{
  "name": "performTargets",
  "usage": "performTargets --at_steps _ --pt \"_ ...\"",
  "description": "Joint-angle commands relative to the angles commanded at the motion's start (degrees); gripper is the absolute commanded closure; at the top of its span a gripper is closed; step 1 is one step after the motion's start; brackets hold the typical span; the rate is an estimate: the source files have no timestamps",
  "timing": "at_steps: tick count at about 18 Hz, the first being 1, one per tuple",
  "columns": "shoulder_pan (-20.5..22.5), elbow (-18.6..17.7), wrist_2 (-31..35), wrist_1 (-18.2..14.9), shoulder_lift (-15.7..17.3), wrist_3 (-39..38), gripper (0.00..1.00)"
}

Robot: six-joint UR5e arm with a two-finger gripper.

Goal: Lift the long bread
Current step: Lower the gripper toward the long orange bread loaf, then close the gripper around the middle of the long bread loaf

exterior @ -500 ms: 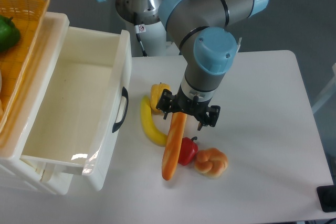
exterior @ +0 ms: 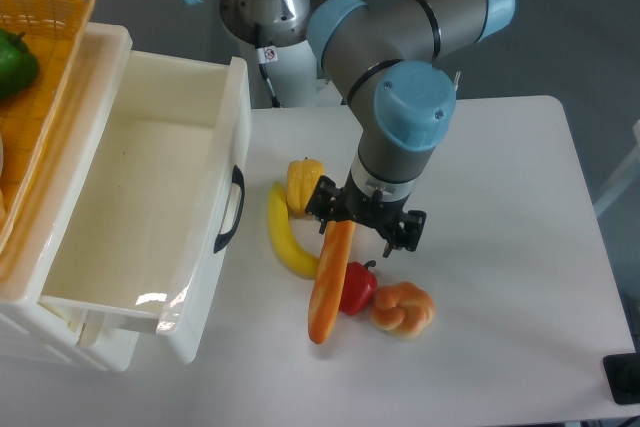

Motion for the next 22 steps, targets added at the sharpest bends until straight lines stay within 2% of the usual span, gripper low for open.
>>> performTargets --at_steps 4,7,14,22 --pt "-0.1 -0.7 -3.5 3.8 -1.2 -0.3 0.00" --pt "-0.8 -1.3 -3.7 4.0 -2.4 -2.4 0.00" --pt "-2.6 -2.8 -3.4 10.3 -5.2 -2.3 0.00" --pt "-2.3 -3.8 -1.5 10.3 -6.5 1.4 0.00"
